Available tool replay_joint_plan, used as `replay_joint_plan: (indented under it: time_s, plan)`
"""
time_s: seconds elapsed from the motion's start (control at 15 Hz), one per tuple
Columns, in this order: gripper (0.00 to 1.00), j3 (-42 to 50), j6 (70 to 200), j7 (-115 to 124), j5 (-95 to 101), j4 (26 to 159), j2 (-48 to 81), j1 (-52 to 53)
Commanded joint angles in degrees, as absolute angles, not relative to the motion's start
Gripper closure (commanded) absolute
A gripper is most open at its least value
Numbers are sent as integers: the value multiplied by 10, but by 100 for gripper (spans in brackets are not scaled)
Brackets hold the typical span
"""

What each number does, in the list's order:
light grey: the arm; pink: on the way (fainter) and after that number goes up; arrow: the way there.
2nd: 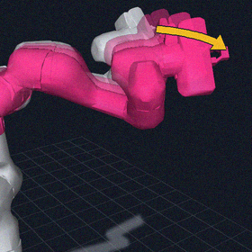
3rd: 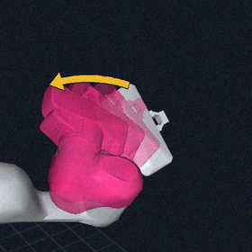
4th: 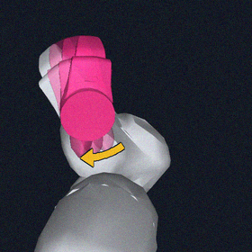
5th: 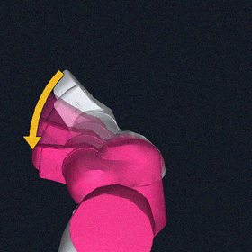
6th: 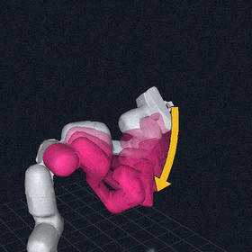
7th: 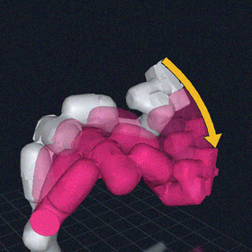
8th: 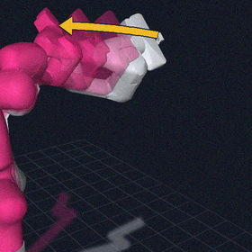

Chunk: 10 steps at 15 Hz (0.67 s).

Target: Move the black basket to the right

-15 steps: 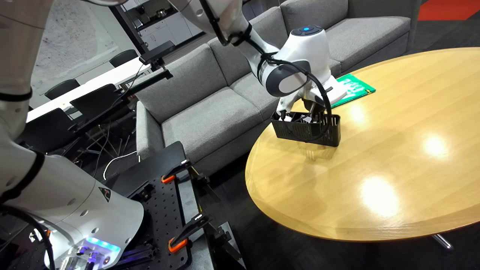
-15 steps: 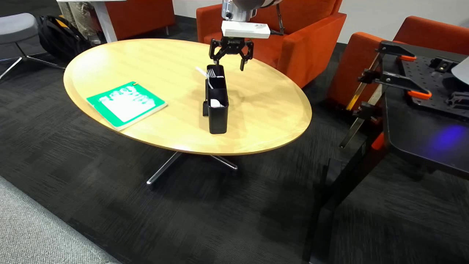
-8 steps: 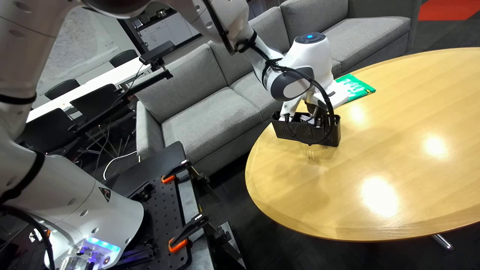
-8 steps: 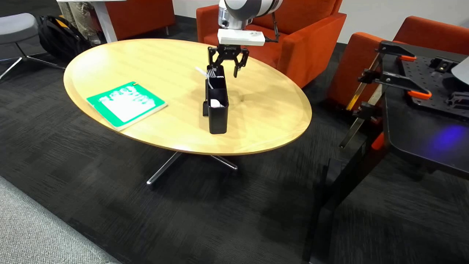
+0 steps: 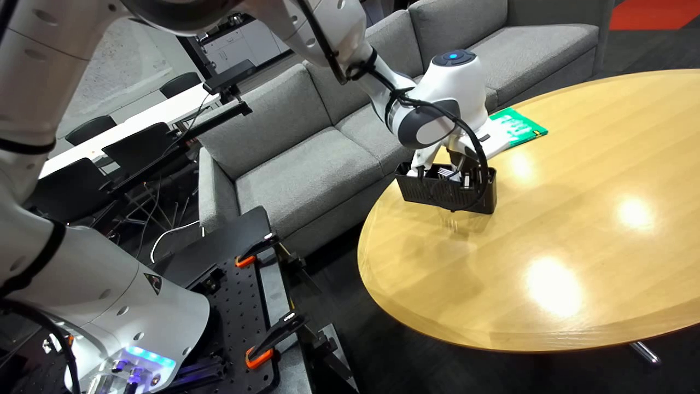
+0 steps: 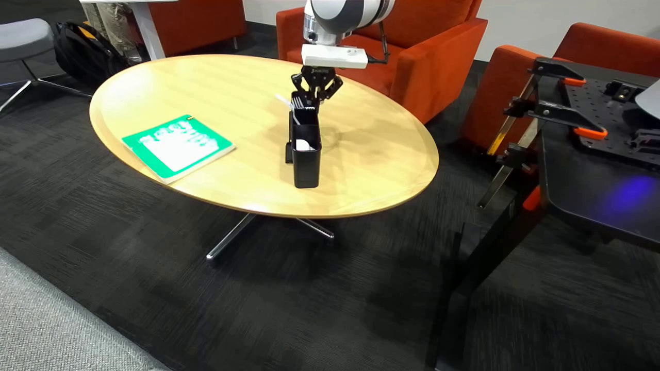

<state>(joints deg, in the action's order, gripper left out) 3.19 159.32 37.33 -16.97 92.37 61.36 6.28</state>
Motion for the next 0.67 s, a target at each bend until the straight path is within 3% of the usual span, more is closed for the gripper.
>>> replay_joint_plan:
  time_s: [0.0,0.6]
  plan:
    - [100,51,1573,404,-173,911,615,84]
    - [99,48,1577,499,-217,966,557,63]
